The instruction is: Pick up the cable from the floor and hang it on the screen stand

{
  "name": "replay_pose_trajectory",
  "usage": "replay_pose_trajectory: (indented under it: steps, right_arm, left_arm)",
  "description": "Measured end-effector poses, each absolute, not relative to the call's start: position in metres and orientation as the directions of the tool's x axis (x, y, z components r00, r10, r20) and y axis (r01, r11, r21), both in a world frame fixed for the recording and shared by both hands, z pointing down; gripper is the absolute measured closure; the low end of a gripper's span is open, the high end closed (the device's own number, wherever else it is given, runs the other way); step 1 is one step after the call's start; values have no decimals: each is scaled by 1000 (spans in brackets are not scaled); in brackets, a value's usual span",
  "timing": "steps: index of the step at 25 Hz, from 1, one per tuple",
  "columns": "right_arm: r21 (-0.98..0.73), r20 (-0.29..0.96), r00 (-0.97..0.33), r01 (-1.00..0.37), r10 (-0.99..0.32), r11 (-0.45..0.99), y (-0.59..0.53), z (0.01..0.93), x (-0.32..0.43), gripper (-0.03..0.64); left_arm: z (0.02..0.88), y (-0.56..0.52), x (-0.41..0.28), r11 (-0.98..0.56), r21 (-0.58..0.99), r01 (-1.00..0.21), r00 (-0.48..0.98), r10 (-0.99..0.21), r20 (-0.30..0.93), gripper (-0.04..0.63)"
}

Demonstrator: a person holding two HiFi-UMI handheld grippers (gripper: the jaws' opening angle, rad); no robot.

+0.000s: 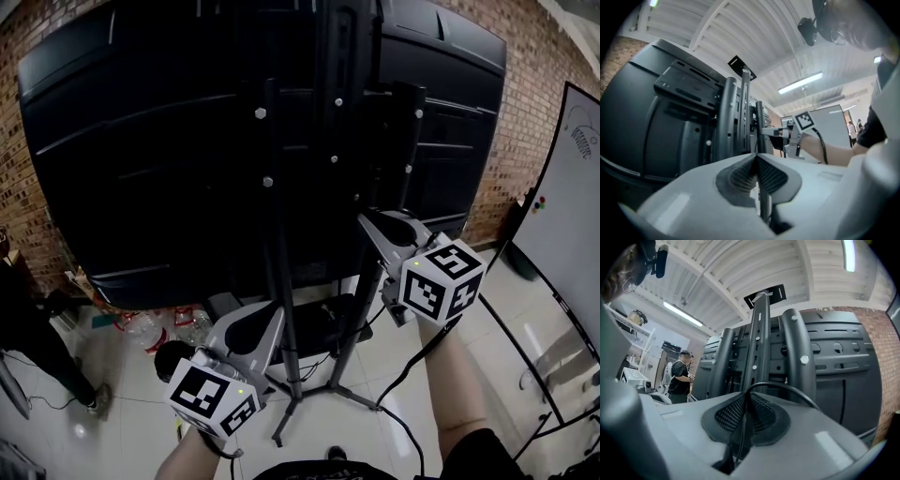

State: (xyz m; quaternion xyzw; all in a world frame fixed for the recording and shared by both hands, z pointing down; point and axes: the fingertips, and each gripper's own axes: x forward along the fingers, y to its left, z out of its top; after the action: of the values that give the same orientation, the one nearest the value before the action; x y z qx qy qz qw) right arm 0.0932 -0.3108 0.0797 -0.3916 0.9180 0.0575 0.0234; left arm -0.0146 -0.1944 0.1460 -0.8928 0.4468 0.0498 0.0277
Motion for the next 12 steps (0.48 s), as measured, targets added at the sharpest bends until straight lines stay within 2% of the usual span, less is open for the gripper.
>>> replay_pose_trajectory:
  steps: [7, 12]
  right_arm:
    - [143, -137, -736, -677, -663, 722, -320, 31, 107, 592]
    - [88, -186, -757, -648, -627, 757, -323, -14, 120, 592]
  left_arm:
    - [110, -219, 36, -632, -32, -774, 627, -758, -178, 591]
    - [98, -245, 58, -639, -49, -768, 637, -753, -165, 591]
